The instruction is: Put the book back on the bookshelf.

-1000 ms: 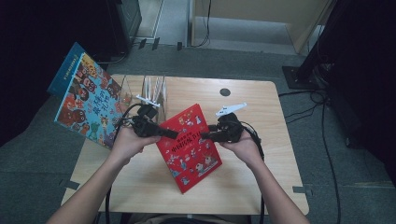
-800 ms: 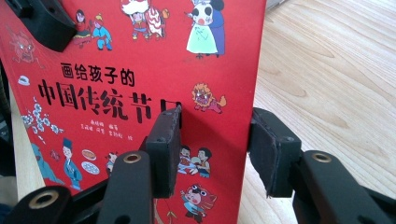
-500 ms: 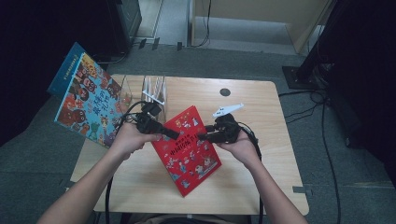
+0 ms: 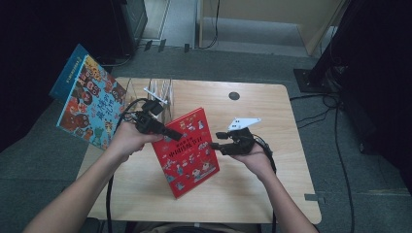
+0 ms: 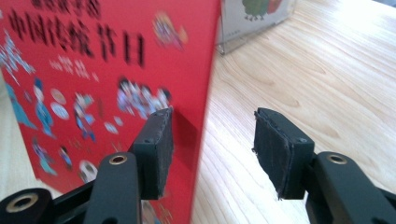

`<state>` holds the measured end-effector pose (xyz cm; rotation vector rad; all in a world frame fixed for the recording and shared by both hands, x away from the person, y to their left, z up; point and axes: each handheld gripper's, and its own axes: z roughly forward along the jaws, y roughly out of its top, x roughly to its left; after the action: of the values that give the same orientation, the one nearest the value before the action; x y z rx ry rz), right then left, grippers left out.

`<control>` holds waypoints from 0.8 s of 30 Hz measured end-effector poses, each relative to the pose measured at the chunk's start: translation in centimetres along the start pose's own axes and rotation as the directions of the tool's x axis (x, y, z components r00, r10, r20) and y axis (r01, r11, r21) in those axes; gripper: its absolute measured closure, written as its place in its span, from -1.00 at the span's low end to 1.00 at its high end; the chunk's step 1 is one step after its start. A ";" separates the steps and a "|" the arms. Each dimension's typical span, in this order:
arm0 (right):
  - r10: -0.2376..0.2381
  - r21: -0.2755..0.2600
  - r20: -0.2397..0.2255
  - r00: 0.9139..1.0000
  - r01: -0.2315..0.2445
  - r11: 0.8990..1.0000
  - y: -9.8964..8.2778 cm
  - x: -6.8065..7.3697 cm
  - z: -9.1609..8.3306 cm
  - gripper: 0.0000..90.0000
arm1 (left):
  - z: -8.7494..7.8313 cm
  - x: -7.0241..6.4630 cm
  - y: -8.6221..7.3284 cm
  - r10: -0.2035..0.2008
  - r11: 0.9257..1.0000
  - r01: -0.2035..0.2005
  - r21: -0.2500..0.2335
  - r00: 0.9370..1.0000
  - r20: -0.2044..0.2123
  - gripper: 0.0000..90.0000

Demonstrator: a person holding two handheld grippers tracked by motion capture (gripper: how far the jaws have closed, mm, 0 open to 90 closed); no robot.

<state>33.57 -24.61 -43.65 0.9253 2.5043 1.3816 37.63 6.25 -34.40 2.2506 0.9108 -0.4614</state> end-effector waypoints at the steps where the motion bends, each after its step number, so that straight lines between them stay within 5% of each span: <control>1: 0.008 0.003 0.001 1.000 -0.008 1.000 -0.2 0.0 -0.1 0.07 | -0.3 -0.1 0.0 0.004 1.000 -0.004 0.003 1.000 -0.007 0.77; 10: 0.045 0.007 0.037 0.998 -0.045 0.999 -2.7 -0.4 0.2 0.07 | -2.6 -0.8 0.1 0.007 1.000 -0.008 -0.023 0.999 -0.046 0.77; 15: 0.009 -0.014 0.064 0.998 -0.009 1.000 -3.6 -0.3 0.8 0.01 | -3.9 -1.3 -0.1 0.014 1.000 -0.016 -0.026 0.997 -0.072 0.77; 24: 0.028 0.074 0.082 0.996 -0.034 0.997 -4.6 -0.2 2.7 0.01 | -5.6 -0.8 -1.2 -0.014 0.999 0.009 -0.044 0.995 -0.102 0.77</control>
<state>32.77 -24.59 -48.92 1.0171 2.5073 1.2399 36.62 10.36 -30.40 2.2471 0.9765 -0.3310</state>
